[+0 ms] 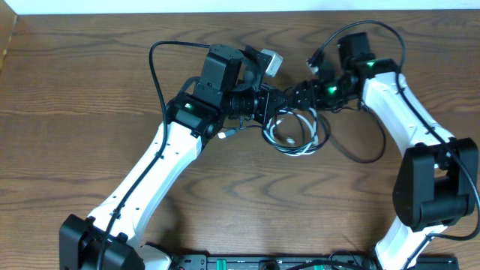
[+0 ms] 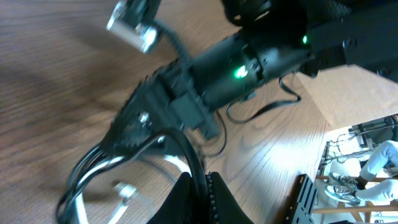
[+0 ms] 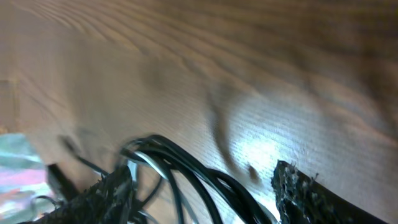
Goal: Untangle cables
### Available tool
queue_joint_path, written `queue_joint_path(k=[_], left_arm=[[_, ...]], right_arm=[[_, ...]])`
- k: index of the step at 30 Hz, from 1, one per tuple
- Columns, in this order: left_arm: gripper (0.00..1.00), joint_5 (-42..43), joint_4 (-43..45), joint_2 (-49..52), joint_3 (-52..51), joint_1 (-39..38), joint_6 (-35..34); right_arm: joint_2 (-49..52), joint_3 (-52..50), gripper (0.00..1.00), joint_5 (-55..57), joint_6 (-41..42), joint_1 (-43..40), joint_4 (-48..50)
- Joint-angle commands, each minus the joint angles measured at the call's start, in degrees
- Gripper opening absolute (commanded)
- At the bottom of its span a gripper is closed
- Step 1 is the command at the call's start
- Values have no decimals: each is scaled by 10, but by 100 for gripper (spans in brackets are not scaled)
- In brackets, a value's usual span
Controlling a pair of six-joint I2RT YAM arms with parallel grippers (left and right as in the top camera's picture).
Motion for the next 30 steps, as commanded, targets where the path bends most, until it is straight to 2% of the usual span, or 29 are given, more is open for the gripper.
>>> queue_joint_path(k=[1, 11, 16, 20, 30], left_arm=[[7, 6, 6, -8, 6, 5, -6], [7, 4, 16, -8, 6, 17, -6], [7, -38, 16, -8, 6, 38, -27], [7, -66, 16, -8, 6, 43, -31], [7, -68, 16, -8, 6, 43, -31]], right_arm=[[0, 11, 69, 45, 11, 18, -3], [-1, 12, 69, 17, 2, 0, -3], [-1, 12, 70, 2, -12, -2, -17], [-1, 12, 70, 2, -21, 2, -26], [-1, 12, 70, 5, -21, 27, -26]])
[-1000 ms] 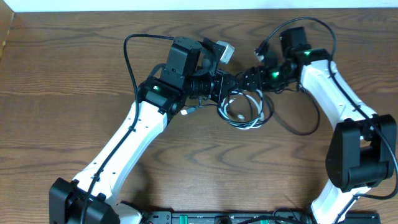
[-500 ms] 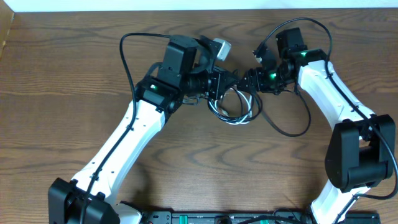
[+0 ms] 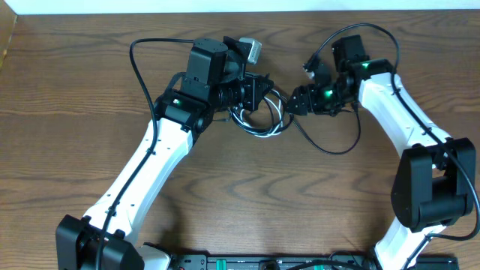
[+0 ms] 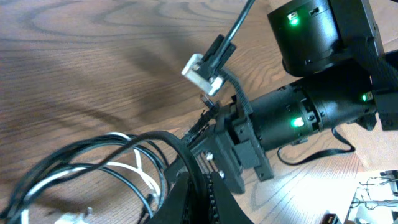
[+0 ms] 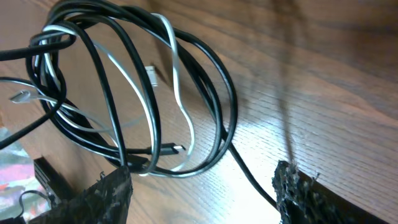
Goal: Untangle cables
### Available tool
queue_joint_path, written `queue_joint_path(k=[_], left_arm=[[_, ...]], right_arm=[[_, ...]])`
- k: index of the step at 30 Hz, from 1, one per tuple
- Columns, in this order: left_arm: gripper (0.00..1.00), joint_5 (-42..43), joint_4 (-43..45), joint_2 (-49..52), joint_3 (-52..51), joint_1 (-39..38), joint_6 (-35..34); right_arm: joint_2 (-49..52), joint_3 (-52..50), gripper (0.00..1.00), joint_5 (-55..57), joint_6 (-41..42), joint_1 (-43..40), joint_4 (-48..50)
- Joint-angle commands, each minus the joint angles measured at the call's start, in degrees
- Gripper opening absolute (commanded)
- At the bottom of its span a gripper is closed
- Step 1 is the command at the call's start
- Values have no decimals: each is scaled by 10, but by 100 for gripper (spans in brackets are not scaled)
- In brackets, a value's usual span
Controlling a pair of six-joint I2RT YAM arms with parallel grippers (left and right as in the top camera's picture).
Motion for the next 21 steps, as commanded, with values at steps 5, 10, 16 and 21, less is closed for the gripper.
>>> queue_joint_path(k=[5, 10, 16, 21], left_arm=[[7, -5, 4, -8, 6, 2, -3], [7, -5, 5, -8, 6, 2, -3], [8, -4, 23, -13, 6, 2, -27], [7, -5, 33, -43, 6, 19, -31]], right_arm=[[-1, 11, 69, 40, 3, 48, 0], [5, 11, 64, 126, 41, 76, 1], [42, 11, 50, 183, 97, 89, 9], [89, 11, 35, 183, 127, 83, 17]])
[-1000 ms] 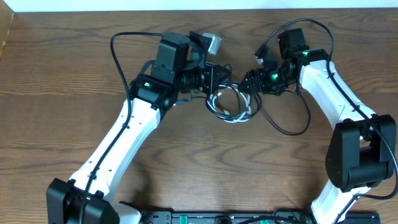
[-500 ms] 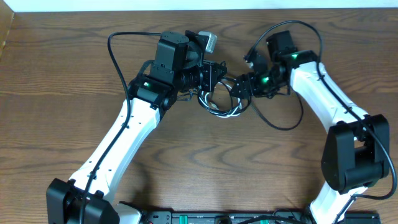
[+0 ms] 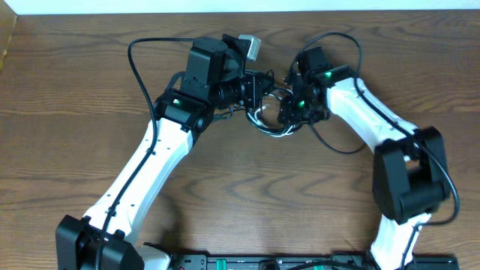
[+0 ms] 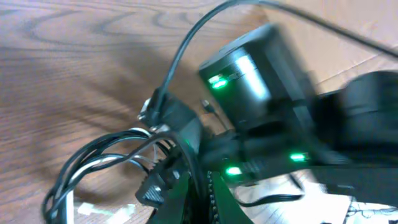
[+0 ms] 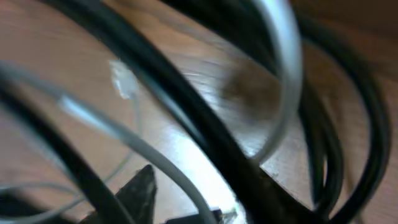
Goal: Untangle cables
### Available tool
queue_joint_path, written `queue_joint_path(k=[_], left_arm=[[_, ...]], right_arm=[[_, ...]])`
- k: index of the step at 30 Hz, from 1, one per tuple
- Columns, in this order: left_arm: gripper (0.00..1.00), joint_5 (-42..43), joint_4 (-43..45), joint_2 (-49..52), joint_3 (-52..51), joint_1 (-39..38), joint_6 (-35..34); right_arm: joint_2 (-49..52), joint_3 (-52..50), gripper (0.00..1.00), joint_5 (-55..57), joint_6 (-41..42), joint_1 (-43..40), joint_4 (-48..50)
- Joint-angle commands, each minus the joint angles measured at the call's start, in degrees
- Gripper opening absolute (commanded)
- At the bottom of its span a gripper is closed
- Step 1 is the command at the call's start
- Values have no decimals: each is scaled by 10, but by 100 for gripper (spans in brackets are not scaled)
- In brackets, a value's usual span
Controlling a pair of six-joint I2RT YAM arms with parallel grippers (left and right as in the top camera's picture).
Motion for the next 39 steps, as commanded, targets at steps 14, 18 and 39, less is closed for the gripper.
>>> queue_joint_path(k=[14, 18, 39], left_arm=[[8, -3, 28, -221, 6, 167, -46], [8, -3, 53, -269, 6, 207, -46], [8, 0, -86, -187, 6, 230, -15]], right_arm=[[65, 9, 29, 19, 45, -15, 9], [65, 8, 29, 19, 45, -16, 9], [-82, 96, 73, 6, -91, -119, -136]])
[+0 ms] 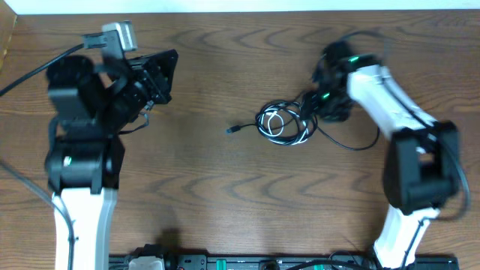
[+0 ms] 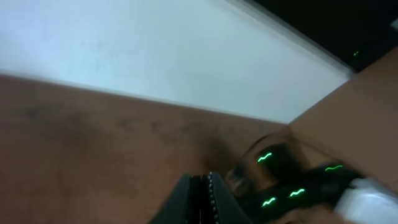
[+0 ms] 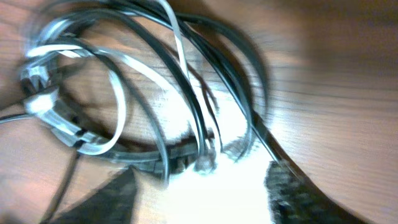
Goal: Untangle cables
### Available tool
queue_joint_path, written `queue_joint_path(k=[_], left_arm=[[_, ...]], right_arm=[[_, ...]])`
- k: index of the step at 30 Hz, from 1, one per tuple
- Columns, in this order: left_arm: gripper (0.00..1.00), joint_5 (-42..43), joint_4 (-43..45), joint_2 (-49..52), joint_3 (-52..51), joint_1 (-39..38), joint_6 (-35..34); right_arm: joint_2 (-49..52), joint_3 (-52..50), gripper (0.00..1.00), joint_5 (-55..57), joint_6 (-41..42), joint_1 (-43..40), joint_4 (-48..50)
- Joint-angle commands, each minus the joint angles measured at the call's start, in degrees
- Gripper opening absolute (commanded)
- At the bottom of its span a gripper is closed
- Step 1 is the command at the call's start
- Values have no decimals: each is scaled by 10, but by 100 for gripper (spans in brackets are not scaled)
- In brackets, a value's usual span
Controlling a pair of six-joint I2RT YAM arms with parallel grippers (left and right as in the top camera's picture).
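A tangle of black and white cables (image 1: 283, 124) lies on the wooden table (image 1: 225, 195), right of the middle. One loose black end with a plug (image 1: 232, 130) sticks out to its left. My right gripper (image 1: 318, 105) is at the bundle's right edge. In the right wrist view the right gripper (image 3: 202, 199) is open, and the blurred coils (image 3: 155, 93) lie just beyond its fingertips (image 3: 115, 193). My left gripper (image 1: 162, 73) is far off at the back left, raised. In the left wrist view the left gripper (image 2: 200, 186) is shut, with no cable showing between its fingers.
A single black cable (image 1: 352, 145) loops out from the bundle toward the right, under the right arm (image 1: 382, 82). The table's back edge and a white wall (image 2: 124, 56) show behind the left gripper.
My left arm has pulled away from the bundle to the far back left, its gripper shut without the cable. The right gripper has shifted to the bundle's right side. The bundle now lies flat.
At first both grippers met over the bundle near the table's back middle, the left one shut on a black cable. Then the left gripper held the bundle further left while the right stayed open beside it, then closer in. Now the left is away and the bundle lies by the right gripper.
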Motion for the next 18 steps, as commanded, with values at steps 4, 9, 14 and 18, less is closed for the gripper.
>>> queue_joint_path(k=[4, 9, 14, 18], left_arm=[[8, 3, -14, 88, 4, -34, 50], [11, 3, -14, 163, 4, -78, 84], [17, 3, -14, 242, 4, -112, 113], [27, 3, -14, 296, 4, -135, 136]], right_arm=[[-124, 40, 76, -19, -82, -43, -24], [-136, 40, 76, -18, -84, -45, -28], [-131, 38, 76, -16, -84, -45, -27], [-131, 38, 76, -16, -84, -45, -27]])
